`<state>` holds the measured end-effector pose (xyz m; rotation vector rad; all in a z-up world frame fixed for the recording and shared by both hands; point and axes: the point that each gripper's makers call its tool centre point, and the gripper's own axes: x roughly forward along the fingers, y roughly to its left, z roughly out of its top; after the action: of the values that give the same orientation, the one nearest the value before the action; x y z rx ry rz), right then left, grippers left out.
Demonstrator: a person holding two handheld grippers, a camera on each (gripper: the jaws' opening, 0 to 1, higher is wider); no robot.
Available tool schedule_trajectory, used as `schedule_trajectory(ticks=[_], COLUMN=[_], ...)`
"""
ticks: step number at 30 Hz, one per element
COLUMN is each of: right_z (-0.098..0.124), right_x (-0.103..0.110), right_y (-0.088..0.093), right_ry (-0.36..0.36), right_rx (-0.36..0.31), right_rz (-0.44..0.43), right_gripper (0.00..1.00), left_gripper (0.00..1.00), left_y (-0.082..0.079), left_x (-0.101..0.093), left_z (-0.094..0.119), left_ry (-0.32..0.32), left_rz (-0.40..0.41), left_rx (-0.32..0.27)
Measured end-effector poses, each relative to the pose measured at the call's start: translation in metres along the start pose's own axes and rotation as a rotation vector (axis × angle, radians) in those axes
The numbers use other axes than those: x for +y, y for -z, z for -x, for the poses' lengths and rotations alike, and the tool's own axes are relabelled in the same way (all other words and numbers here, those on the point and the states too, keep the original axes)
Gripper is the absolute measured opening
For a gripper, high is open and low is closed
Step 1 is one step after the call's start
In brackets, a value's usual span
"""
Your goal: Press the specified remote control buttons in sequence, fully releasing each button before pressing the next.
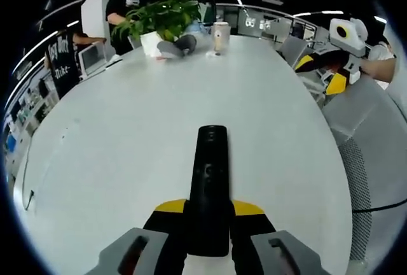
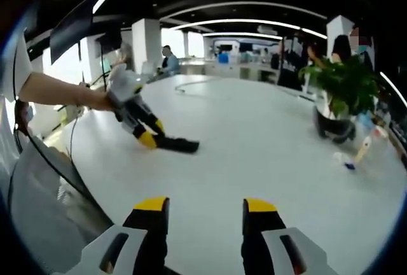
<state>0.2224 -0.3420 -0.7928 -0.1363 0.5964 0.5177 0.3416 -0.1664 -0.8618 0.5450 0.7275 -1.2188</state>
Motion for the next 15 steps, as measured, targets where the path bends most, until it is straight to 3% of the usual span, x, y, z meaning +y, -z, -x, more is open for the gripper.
schedule_trajectory(ticks=[15], right_z=[0.0000], right_x=[0.0001], right_y=[0.0001], right_ry=[-0.003], right_rx=[0.000], right_rz=[-0.006], right_gripper=[0.43], left_gripper=[0.24], left_y=[0.0021], left_x=[-0.0074], left_z=[0.0008], left_ry=[0.012], left_rz=[-0.013], left_rx=[-0.010])
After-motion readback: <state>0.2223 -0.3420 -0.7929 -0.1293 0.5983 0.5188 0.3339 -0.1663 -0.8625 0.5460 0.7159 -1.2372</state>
